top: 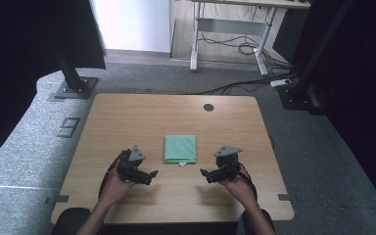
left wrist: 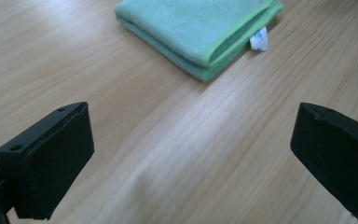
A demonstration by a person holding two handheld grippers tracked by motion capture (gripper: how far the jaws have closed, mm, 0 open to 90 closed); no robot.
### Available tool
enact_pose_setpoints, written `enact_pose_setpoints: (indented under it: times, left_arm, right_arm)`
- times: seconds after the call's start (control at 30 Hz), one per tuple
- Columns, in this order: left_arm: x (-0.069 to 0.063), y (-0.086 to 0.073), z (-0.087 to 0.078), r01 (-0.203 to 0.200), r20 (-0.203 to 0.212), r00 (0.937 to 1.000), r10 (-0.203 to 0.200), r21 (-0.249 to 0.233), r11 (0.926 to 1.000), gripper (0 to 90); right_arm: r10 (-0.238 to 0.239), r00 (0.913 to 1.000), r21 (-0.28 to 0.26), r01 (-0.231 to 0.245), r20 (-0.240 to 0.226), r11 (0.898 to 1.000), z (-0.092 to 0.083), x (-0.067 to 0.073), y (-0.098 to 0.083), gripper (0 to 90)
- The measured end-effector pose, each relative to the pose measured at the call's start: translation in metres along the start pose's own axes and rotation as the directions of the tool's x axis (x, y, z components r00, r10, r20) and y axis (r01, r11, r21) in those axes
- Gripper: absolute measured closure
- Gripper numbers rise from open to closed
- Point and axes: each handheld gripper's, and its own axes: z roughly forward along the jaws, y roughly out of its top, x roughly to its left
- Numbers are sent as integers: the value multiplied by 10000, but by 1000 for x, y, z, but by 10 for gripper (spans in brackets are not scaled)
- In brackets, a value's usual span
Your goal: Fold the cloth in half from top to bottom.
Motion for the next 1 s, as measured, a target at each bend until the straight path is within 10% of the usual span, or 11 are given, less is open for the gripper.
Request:
enact_pose_setpoints:
  times: [1.0]
  left_arm:
    - [3, -50, 10, 517, -58, 9987, -514, 724, 9960, 0]
  right_arm:
    - [680, 9973, 512, -694, 286, 9963, 11, -7, -56, 0]
